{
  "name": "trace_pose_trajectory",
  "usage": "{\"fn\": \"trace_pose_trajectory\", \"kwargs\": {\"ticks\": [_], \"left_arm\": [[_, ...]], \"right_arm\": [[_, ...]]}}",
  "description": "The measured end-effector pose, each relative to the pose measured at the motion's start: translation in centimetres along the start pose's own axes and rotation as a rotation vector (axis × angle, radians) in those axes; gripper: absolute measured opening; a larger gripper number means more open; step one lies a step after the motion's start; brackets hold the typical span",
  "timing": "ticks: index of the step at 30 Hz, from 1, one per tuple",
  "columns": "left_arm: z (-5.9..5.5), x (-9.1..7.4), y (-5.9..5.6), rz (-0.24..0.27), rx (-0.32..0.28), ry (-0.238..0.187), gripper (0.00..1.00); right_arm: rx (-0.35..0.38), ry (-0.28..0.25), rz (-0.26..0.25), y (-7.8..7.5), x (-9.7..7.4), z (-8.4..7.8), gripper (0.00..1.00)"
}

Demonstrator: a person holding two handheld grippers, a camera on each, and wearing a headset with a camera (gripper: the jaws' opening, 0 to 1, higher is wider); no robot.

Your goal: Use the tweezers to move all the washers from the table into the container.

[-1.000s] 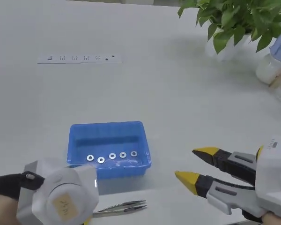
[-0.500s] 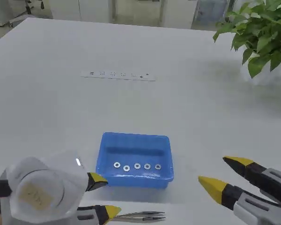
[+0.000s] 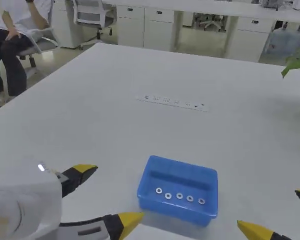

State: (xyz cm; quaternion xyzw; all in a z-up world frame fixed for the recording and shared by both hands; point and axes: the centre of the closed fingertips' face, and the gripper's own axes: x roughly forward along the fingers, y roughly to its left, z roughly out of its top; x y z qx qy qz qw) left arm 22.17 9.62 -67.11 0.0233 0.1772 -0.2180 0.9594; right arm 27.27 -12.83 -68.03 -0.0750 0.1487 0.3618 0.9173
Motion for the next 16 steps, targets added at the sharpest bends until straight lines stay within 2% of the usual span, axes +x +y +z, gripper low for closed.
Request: {"fn": "trace_pose_trajectory", "kwargs": {"ticks": [3,5,8,11,14,16], "left_arm": [[0.4,-0.3,0.4,0.026,-0.021,-0.029,0.87],[0.8,-0.4,0.7,0.045,-0.035,-0.049,0.90],[1.9,-0.8,0.7,0.061,-0.067,-0.103,0.94],[3.1,-1.0,0.5,0.061,-0.078,-0.184,0.99],[3.5,-1.1,0.5,0.045,-0.116,-0.216,0.99],[3.4,-1.0,0.5,0.041,-0.136,-0.204,0.99]], "right_arm": [[0.006,-0.013,-0.003,-0.2,-0.2,0.1,0.84],[0.026,-0.031,0.003,-0.2,-0.2,0.3,0.86],[0.036,-0.051,0.013,-0.2,-0.2,0.6,0.93],[0.027,-0.084,0.021,0.0,-0.1,1.2,0.97],[0.028,-0.096,0.016,0.1,-0.2,1.4,0.99],[0.037,-0.098,0.015,0.3,-0.2,1.4,0.99]]}}
